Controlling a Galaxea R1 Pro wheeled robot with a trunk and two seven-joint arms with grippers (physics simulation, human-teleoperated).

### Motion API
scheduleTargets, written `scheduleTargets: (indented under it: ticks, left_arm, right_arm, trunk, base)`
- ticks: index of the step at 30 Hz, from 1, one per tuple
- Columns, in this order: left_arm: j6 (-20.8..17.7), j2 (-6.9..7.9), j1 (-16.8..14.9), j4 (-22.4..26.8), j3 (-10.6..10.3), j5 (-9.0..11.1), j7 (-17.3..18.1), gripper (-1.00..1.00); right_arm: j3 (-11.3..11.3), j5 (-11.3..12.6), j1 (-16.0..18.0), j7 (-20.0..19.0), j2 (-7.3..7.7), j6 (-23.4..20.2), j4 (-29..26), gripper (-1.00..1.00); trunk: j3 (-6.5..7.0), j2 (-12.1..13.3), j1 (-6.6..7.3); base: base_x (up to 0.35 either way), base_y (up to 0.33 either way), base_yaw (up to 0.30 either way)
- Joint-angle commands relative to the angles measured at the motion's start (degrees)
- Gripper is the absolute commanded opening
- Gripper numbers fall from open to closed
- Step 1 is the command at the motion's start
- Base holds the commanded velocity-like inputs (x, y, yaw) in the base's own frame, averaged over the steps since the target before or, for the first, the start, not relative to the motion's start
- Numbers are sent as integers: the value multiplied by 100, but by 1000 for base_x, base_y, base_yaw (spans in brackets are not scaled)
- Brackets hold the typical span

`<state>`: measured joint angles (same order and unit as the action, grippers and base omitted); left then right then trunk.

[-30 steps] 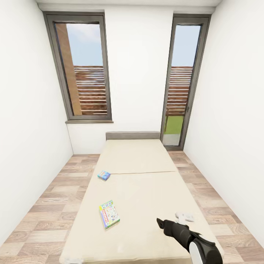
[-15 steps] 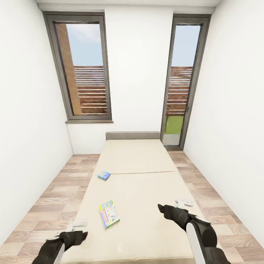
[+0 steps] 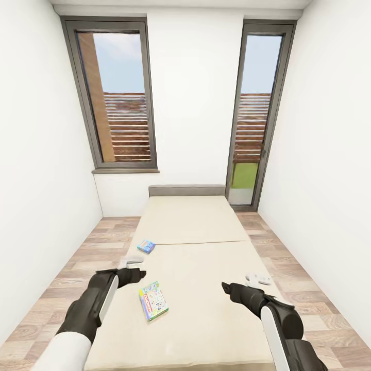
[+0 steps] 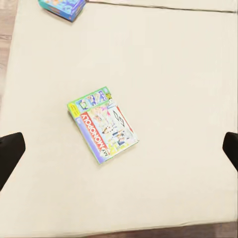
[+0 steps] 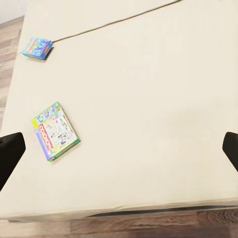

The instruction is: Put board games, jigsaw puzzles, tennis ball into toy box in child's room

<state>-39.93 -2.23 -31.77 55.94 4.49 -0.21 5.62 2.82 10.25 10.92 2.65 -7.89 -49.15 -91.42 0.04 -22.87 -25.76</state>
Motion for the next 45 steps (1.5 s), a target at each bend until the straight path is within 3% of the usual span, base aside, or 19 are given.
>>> scheduleTargets:
  ticks: [1, 3, 9, 15, 19, 27, 45]
  left_arm:
    - [-35, -49, -82, -73, 23, -16, 22, 100]
    - [-38, -147, -325, -345, 20, -28, -19, 100]
    - [82, -232, -925, -1263, 18, -30, -218, 100]
    - [597, -325, -1433, -2095, 18, -31, -543, 100]
    - [840, -359, -1697, -2510, 23, -2, -979, 100]
    - [1233, -381, -1799, -2691, 29, 14, -1377, 100]
    - [1532, -391, -1815, -2720, 33, 12, -1446, 100]
  right_arm:
    - [5, 53, 3, 27, -4, -24, -5, 100]
    - [-4, 54, 5, 26, -3, -26, -5, 100]
    - [-19, 56, 7, 16, -1, -28, -11, 100]
    - [-30, 56, 1, -9, 9, -39, -18, 100]
    - [-35, 51, -1, -10, 1, -41, -29, 100]
    - [-36, 49, 5, -10, -7, -48, -33, 100]
    - [-36, 56, 39, -10, 27, -134, -34, 100]
  trunk:
    - [-3, -5, -2]
    - [-3, -5, -2]
    - [-3, -5, -2]
    - [-3, -5, -2]
    - [-3, -5, -2]
    - [-3, -5, -2]
    - [-88, -5, -2]
  base:
    - [0, 0, 0]
    - [0, 0, 0]
    - [0, 0, 0]
    - [0, 0, 0]
    - [0, 0, 0]
    - [0, 0, 0]
    - [0, 0, 0]
